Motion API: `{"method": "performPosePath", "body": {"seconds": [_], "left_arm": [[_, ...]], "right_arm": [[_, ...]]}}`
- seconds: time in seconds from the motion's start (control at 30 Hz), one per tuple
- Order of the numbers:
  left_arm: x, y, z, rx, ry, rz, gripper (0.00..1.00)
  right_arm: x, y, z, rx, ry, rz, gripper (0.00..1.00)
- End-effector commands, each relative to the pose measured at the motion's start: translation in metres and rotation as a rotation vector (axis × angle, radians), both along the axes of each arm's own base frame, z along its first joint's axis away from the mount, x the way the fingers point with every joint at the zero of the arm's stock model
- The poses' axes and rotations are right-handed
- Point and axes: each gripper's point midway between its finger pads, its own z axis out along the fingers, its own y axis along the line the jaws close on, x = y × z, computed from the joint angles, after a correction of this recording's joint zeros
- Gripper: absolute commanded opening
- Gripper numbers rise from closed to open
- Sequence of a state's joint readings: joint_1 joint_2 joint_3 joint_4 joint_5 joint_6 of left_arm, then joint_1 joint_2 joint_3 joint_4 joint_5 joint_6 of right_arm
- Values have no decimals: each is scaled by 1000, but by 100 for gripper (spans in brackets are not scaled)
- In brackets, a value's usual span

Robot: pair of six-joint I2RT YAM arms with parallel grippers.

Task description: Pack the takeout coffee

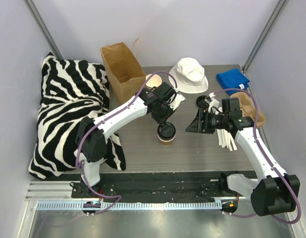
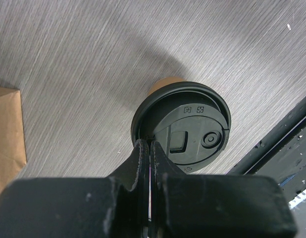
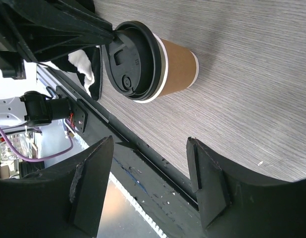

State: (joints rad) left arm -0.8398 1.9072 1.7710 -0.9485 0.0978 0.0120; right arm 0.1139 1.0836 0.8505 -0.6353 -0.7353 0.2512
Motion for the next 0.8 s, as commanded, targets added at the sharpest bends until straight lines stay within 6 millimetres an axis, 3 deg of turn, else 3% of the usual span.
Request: {"method": "performPosePath", "body": {"seconds": [0.0,0.4,0.77], "left_arm": [[3,-6,6,-16,-14,-4,0],[0,-3,-3,16,11,-10,0],[-2,-6,9,-3,24,-25,0]], "right_arm": [[3,4,11,27,-50,14,69],[4,5,11,30,-45,19,69],[5,5,12,31,-46,22,69]]}}
